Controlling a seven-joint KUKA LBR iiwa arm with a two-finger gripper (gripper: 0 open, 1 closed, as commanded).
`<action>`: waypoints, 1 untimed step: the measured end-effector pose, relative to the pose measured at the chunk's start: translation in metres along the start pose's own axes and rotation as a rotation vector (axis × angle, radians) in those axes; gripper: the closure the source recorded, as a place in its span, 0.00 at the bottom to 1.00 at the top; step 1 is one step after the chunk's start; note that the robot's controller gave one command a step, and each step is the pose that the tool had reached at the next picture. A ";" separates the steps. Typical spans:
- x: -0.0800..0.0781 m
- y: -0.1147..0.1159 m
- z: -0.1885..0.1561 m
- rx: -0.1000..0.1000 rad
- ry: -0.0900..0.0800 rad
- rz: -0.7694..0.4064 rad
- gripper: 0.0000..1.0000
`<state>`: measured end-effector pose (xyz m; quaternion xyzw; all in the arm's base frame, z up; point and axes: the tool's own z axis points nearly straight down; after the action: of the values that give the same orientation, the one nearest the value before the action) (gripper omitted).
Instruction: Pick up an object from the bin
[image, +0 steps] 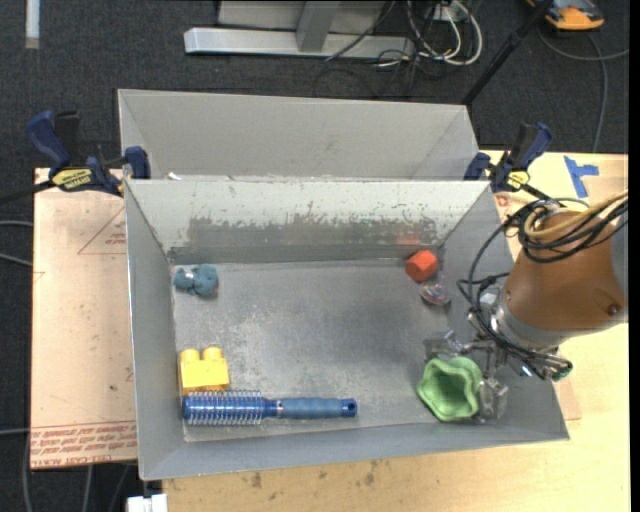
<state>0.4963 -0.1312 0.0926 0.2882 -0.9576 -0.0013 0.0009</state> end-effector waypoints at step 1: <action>0.008 -0.003 0.009 0.007 -0.009 0.128 0.00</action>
Offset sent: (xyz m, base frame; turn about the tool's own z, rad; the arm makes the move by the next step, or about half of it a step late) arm -0.0078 -0.0073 -0.0105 0.1283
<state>0.4914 -0.1381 0.0832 0.2264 -0.9740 0.0008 -0.0042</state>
